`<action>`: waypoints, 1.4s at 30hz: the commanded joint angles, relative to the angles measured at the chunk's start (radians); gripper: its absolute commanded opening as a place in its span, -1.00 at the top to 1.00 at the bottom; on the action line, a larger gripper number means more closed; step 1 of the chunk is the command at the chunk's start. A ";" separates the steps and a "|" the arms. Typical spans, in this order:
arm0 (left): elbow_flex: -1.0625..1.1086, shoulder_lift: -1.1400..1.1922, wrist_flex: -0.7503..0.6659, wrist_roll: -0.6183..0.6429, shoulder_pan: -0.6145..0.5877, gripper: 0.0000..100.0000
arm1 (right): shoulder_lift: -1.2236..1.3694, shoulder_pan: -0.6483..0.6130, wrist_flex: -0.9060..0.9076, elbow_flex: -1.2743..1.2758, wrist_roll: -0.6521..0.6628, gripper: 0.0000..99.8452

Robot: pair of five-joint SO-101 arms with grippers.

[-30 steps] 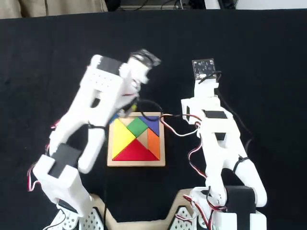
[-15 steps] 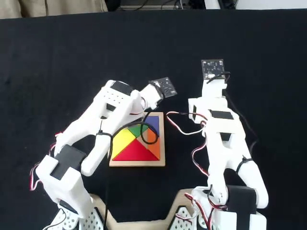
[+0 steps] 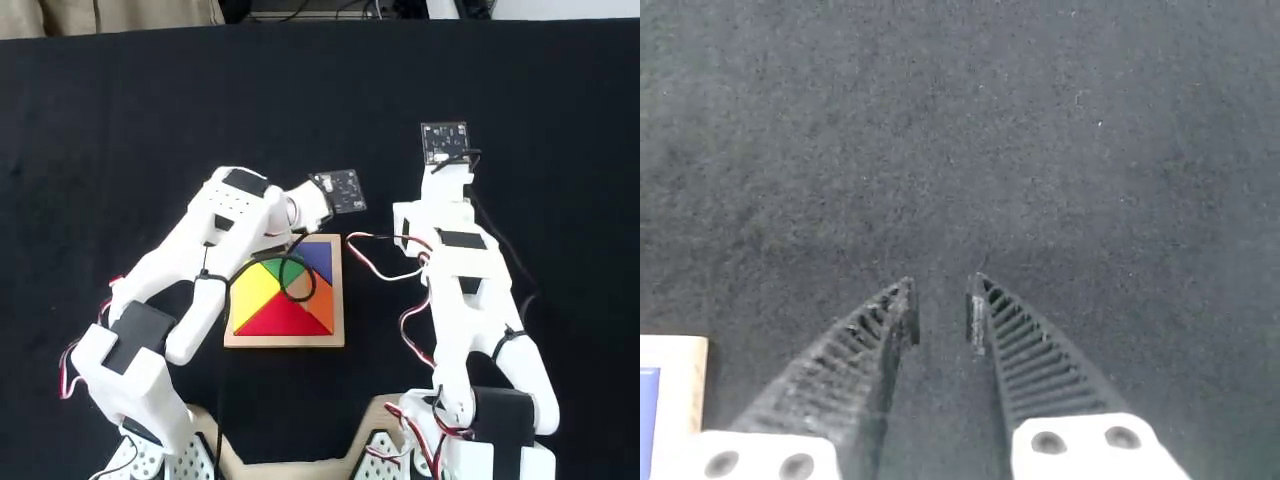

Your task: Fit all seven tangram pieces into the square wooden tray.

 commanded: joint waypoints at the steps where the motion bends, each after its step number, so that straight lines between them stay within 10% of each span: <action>1: -0.004 -0.040 -0.008 -0.044 -0.016 0.87 | -0.004 0.018 -0.020 -0.030 0.011 0.81; 30: 0.085 -0.063 -0.058 -0.078 0.001 0.87 | -0.004 0.017 -0.021 -0.030 0.011 0.81; 42: 0.088 -0.072 -0.094 -0.002 0.002 0.58 | -0.002 0.017 -0.021 -0.030 0.011 0.81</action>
